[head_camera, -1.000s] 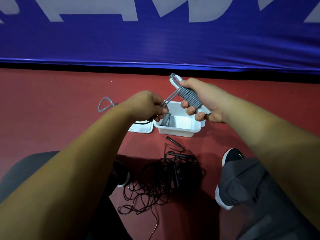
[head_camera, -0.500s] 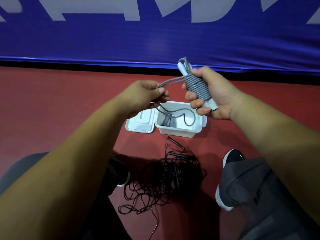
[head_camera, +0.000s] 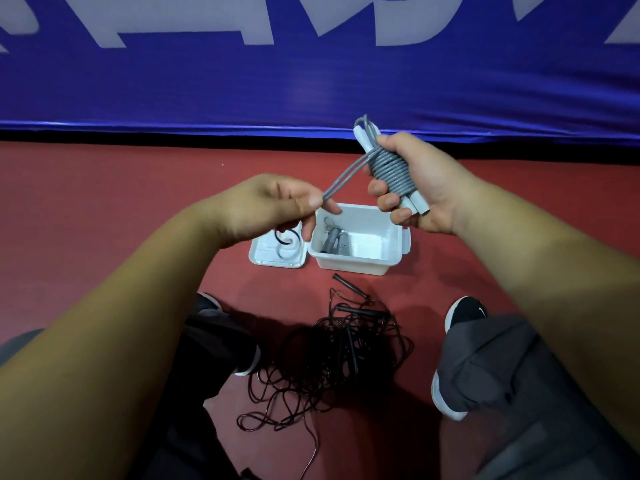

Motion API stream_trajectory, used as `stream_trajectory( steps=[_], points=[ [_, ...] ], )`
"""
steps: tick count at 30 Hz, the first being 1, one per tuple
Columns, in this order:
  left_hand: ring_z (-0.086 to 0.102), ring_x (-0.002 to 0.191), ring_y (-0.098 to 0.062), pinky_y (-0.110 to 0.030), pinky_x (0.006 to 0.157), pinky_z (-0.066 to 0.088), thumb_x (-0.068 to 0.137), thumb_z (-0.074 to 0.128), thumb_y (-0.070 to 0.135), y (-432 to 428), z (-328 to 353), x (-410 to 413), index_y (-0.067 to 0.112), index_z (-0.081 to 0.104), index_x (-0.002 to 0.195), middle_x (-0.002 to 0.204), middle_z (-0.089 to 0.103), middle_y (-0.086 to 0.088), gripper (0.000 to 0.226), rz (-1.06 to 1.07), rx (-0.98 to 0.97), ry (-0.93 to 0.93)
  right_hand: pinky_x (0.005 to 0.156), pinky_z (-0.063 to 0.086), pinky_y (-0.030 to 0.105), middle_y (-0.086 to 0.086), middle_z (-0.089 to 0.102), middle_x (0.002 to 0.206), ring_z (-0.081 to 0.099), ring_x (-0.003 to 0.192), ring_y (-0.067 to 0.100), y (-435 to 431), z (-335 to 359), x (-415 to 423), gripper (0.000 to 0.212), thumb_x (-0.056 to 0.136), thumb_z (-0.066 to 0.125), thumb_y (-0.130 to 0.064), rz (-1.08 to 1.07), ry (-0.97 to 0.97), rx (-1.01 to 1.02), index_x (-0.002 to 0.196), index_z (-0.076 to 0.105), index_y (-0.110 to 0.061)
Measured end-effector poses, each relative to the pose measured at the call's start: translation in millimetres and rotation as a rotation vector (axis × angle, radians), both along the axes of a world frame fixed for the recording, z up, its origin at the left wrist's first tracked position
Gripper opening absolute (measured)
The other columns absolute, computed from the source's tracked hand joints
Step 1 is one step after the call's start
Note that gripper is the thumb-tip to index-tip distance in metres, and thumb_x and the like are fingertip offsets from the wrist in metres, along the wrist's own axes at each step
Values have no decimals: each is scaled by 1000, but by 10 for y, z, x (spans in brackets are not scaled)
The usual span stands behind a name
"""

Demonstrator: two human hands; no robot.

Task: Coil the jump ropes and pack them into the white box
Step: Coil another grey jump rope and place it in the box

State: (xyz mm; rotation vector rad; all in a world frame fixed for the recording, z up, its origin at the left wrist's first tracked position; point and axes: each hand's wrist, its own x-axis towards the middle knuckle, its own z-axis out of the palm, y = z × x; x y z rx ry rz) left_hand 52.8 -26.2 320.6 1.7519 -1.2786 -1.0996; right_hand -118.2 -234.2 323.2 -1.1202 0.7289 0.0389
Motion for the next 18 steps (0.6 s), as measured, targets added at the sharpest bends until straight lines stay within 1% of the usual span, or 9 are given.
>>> stream_trajectory(
  steps=[3, 5, 7, 10, 11, 13, 15, 17, 18],
  points=[
    [61, 77, -8, -27, 78, 49, 107, 59, 35, 39, -110, 68, 39, 77, 116, 95, 78, 6, 21, -18, 158, -249, 38, 27, 21, 1, 54, 71, 42, 51, 13, 71, -5, -14, 41, 101, 56, -57, 113, 31, -47, 100, 62, -17],
    [71, 92, -22, -41, 88, 57, 103, 64, 40, 46, -225, 120, 42, 80, 106, 99, 79, 10, 16, 22, 234, -380, 38, 27, 20, 2, 54, 71, 41, 51, 13, 135, -14, -23, 47, 102, 55, -59, 229, 47, -88, 105, 63, -13],
    [69, 96, -35, -49, 88, 56, 100, 68, 39, 33, -303, 152, 40, 81, 100, 99, 79, 8, 13, 62, 281, -438, 38, 27, 19, 3, 54, 70, 40, 51, 14, 208, -26, -32, 48, 103, 53, -59, 342, 46, -117, 108, 64, -12],
    [67, 77, -19, -35, 71, 52, 98, 72, 27, -29, -316, 111, 28, 82, 95, 86, 77, 6, 11, 52, 238, -500, 37, 29, 18, 5, 52, 69, 41, 47, 14, 315, -25, -44, 48, 104, 51, -57, 475, 38, -78, 108, 64, -11],
    [65, 71, -6, -24, 68, 47, 97, 72, 22, -57, -310, 84, 27, 81, 91, 80, 74, 8, 12, 51, 195, -527, 36, 30, 17, 6, 51, 68, 41, 45, 13, 348, -19, -46, 47, 103, 50, -56, 518, 37, -52, 107, 63, -11],
    [62, 68, 0, -7, 60, 37, 96, 67, 13, -103, -279, 40, 29, 76, 81, 72, 67, 14, 23, 40, 131, -617, 35, 30, 17, 7, 49, 67, 42, 41, 12, 405, -7, -48, 45, 101, 50, -56, 603, 32, -9, 102, 62, -12],
    [58, 66, -4, -15, 60, 39, 92, 62, 6, -128, -255, 52, 29, 69, 75, 71, 65, 10, 29, 39, 81, -660, 36, 30, 18, 9, 50, 66, 43, 40, 12, 444, -7, -32, 45, 97, 51, -57, 669, 22, 16, 99, 62, -13],
    [65, 76, -8, -24, 68, 47, 88, 64, 5, -143, -228, 76, 25, 77, 93, 85, 74, 7, 26, 36, -4, -613, 36, 32, 18, 10, 52, 65, 44, 39, 13, 460, -20, -12, 46, 96, 52, -57, 719, 22, 28, 98, 64, -12],
    [67, 82, -8, -23, 71, 50, 89, 65, 7, -158, -197, 69, 26, 79, 102, 91, 76, 8, 27, 47, -26, -580, 35, 33, 18, 11, 54, 65, 44, 39, 13, 459, -30, -4, 47, 96, 52, -57, 745, 32, 35, 97, 65, -12]
  ],
)
